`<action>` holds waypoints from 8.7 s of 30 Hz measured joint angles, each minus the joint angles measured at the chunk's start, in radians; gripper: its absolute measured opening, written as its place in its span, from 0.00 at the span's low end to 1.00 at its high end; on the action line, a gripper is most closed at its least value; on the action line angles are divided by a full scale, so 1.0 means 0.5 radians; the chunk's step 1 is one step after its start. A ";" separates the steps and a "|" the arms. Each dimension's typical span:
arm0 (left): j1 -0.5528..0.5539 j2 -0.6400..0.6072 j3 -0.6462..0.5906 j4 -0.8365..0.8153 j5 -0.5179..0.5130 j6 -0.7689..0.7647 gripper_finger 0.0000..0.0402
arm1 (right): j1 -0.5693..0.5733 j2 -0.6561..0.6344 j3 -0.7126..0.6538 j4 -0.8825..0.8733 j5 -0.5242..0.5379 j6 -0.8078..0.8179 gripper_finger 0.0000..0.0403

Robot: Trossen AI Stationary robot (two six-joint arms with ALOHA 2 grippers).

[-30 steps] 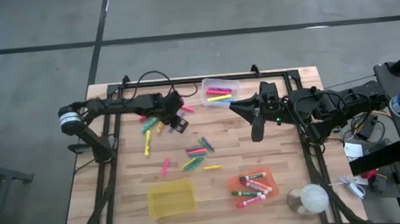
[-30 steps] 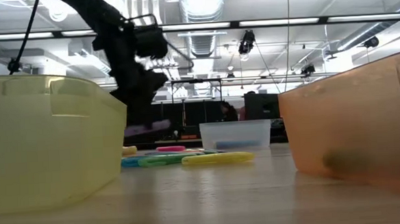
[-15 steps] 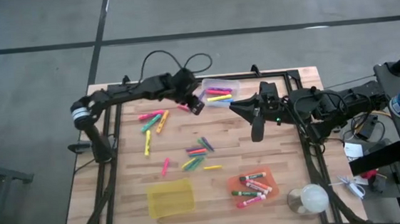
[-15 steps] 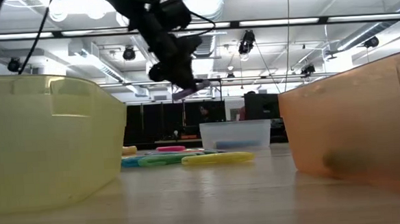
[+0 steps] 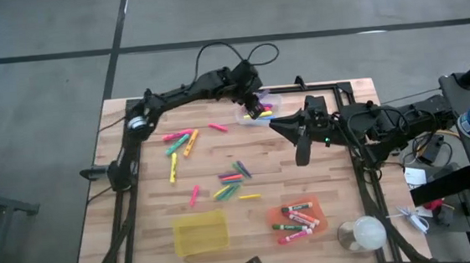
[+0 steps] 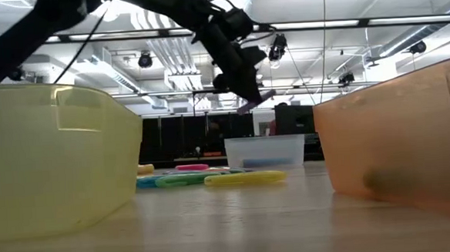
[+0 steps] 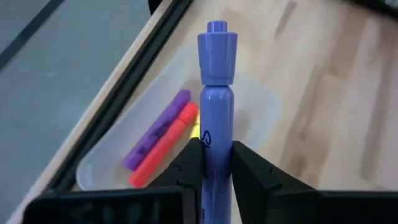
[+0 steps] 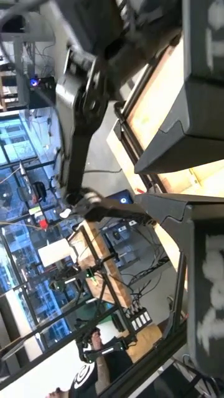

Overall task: Pick & Place Markers
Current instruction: Put the purple highlighter pen into the transparent bin, then put the orange highlighter pen into the transparent bin, then put the light blue highlighter pen into the transparent bin

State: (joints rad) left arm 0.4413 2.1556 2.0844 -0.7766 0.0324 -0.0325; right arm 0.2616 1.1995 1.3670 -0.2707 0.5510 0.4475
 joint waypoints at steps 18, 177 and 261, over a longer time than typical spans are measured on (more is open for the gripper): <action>0.034 0.374 0.431 -0.385 -0.167 0.077 0.34 | 0.013 0.000 0.000 -0.007 -0.016 -0.058 0.14; 0.105 -1.309 -2.324 0.561 0.345 -1.208 0.01 | -0.035 0.050 -0.008 -0.054 -0.073 -0.094 0.14; 0.287 -1.334 -2.634 0.190 -0.218 -0.577 0.11 | -0.036 0.102 -0.008 -0.207 -0.050 -0.078 0.14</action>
State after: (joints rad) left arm 0.5850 1.4887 0.7676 -0.6815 -0.0765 -0.3210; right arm 0.2436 1.2503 1.3632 -0.3740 0.5262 0.4086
